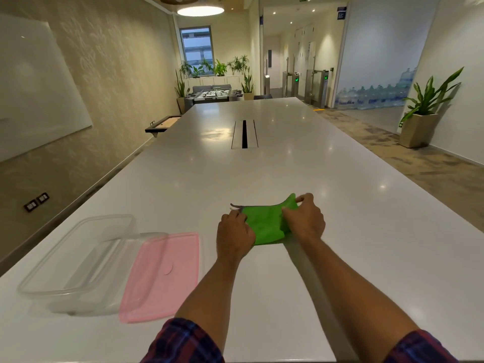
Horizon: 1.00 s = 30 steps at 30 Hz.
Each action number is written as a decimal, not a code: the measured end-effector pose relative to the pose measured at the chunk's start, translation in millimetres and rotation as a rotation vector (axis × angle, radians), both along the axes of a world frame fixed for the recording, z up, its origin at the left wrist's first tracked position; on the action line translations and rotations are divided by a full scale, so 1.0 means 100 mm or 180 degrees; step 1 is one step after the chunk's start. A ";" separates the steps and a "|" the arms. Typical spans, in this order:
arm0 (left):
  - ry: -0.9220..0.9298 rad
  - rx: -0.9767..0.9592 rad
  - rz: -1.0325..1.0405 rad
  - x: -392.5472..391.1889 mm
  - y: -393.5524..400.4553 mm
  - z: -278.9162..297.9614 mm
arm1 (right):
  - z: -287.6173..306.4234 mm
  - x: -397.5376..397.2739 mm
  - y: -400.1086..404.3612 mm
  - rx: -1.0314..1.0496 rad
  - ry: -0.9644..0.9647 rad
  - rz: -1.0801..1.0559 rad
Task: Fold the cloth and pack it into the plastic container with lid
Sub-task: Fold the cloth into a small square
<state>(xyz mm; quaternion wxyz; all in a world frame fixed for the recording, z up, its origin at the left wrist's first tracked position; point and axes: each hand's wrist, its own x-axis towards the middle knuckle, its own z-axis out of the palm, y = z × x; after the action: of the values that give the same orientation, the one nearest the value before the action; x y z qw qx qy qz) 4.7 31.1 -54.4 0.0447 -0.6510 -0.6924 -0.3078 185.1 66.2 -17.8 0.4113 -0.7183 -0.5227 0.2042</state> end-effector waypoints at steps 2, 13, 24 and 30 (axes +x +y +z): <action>-0.0185 -0.0044 -0.0001 -0.01 0.01 -0.01 | 0.07 -0.14 -0.07 0.0371 0.0451 0.0230; -0.1986 -0.0398 0.0141 -0.15 0.06 0.05 | -0.15 -0.64 -0.17 0.0696 0.0041 0.1841; -0.2717 -0.0370 0.0298 -0.20 0.08 0.12 | -0.31 -0.51 -0.12 0.1065 -0.1512 0.3278; -0.1552 0.0282 0.0170 -0.15 0.08 0.22 | -0.30 -0.41 -0.09 0.1177 -0.2192 0.3687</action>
<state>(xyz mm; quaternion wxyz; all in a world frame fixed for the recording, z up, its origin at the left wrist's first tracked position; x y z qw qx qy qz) -10.6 38.8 -32.8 -0.0871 -0.5363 -0.6856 -0.4845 143.6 57.4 -48.0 0.1625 -0.2662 -0.9483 0.0590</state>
